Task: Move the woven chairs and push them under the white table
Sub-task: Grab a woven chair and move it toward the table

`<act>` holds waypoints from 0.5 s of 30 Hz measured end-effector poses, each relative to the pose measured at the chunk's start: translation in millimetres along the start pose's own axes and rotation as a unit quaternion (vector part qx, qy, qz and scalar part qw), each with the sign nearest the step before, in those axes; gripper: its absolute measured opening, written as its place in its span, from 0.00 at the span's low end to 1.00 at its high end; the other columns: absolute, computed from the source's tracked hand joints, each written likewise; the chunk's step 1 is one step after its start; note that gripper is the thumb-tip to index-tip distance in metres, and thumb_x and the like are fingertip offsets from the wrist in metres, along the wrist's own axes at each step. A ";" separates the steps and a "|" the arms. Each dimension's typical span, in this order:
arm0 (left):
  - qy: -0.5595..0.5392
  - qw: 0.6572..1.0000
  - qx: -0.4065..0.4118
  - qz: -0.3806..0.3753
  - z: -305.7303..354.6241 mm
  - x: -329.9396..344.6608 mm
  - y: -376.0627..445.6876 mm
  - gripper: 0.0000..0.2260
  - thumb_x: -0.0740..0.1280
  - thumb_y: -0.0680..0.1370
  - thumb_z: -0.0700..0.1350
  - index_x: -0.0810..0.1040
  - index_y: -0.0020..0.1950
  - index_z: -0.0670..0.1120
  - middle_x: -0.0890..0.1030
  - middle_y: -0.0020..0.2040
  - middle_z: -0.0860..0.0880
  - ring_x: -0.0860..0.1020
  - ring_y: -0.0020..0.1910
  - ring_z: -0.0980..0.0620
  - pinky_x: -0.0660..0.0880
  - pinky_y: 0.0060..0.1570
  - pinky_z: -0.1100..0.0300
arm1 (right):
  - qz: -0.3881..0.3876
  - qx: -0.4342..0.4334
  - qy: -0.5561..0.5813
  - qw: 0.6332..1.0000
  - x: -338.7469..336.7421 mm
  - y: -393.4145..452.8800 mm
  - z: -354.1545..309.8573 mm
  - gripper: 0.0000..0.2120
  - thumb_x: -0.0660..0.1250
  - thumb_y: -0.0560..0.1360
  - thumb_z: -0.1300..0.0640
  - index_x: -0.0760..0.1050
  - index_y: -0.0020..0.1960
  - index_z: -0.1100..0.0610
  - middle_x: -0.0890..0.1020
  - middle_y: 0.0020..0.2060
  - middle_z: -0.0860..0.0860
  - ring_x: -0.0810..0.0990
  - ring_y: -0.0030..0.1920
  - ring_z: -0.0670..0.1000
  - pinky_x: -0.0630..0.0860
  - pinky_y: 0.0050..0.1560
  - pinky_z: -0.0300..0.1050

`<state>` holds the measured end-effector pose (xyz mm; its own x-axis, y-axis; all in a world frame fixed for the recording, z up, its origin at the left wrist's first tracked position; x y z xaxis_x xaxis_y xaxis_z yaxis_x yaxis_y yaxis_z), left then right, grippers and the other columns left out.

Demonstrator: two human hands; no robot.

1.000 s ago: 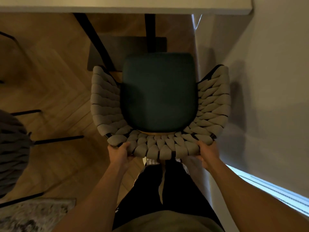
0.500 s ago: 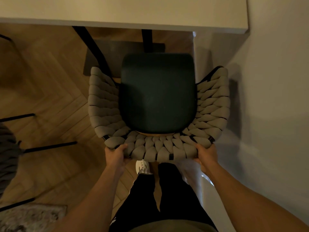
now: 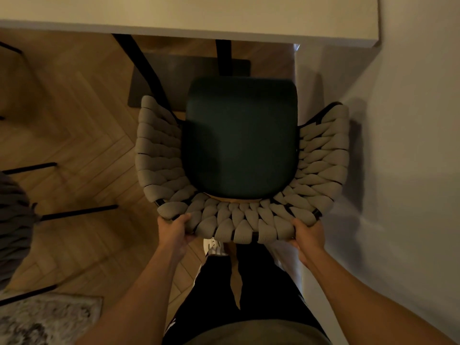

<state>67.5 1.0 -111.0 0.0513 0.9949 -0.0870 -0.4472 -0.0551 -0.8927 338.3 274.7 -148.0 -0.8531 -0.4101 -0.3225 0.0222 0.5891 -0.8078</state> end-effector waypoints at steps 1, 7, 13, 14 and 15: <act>0.001 1.000 0.004 -0.005 1.5 0.0 -1.7 0.27 0.68 0.79 0.35 0.63 0.72 0.55 0.71 0.63 0.47 0.76 0.60 0.41 0.78 0.53 0.35 | 0.000 0.001 0.002 1.000 0.2 -0.4 -0.8 0.21 0.70 0.74 0.60 0.73 0.65 0.64 0.83 0.51 0.63 0.86 0.43 0.62 0.85 0.43 0.60; -0.009 1.000 0.010 -0.017 1.9 0.3 -1.8 0.26 0.67 0.80 0.36 0.62 0.72 0.55 0.71 0.65 0.47 0.76 0.60 0.40 0.77 0.54 0.33 | -0.027 -0.019 -0.014 0.999 -2.7 4.0 -4.4 0.29 0.75 0.68 0.50 0.75 0.67 0.53 0.84 0.55 0.54 0.85 0.53 0.58 0.84 0.50 0.58; 0.025 0.999 0.005 -0.029 -0.5 -5.8 -9.9 0.25 0.69 0.80 0.39 0.64 0.75 0.49 0.74 0.65 0.45 0.78 0.59 0.41 0.79 0.54 0.38 | -0.103 -0.001 -0.166 0.981 -14.5 -12.3 -13.9 0.12 0.73 0.72 0.42 0.76 0.48 0.48 0.85 0.49 0.56 0.86 0.49 0.59 0.83 0.53 0.60; 0.031 0.999 -0.001 -0.028 -2.5 -9.2 -11.6 0.25 0.69 0.80 0.40 0.65 0.75 0.47 0.75 0.65 0.44 0.79 0.59 0.41 0.80 0.53 0.40 | -0.115 0.001 -0.190 0.975 -15.7 -18.5 -16.6 0.10 0.72 0.75 0.44 0.76 0.46 0.50 0.85 0.47 0.57 0.86 0.47 0.58 0.83 0.53 0.59; 0.039 0.999 -0.003 -0.030 -4.8 -11.9 -12.9 0.23 0.68 0.80 0.41 0.66 0.74 0.45 0.76 0.65 0.44 0.79 0.58 0.42 0.80 0.51 0.43 | -0.130 0.002 -0.212 0.969 -15.6 -25.3 -18.8 0.10 0.71 0.77 0.46 0.77 0.45 0.52 0.85 0.46 0.58 0.85 0.46 0.57 0.83 0.53 0.58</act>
<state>76.9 -10.5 -100.5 0.1473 0.9869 -0.0666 -0.4352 0.0042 -0.9003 341.2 279.3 -113.3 -0.5399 -0.7936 -0.2805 -0.1627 0.4254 -0.8903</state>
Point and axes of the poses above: each hand's wrist, its own y-axis towards the middle knuckle, its own x-axis out of the palm, z = x × y, the point moved 10 cm from there along y, towards the middle knuckle
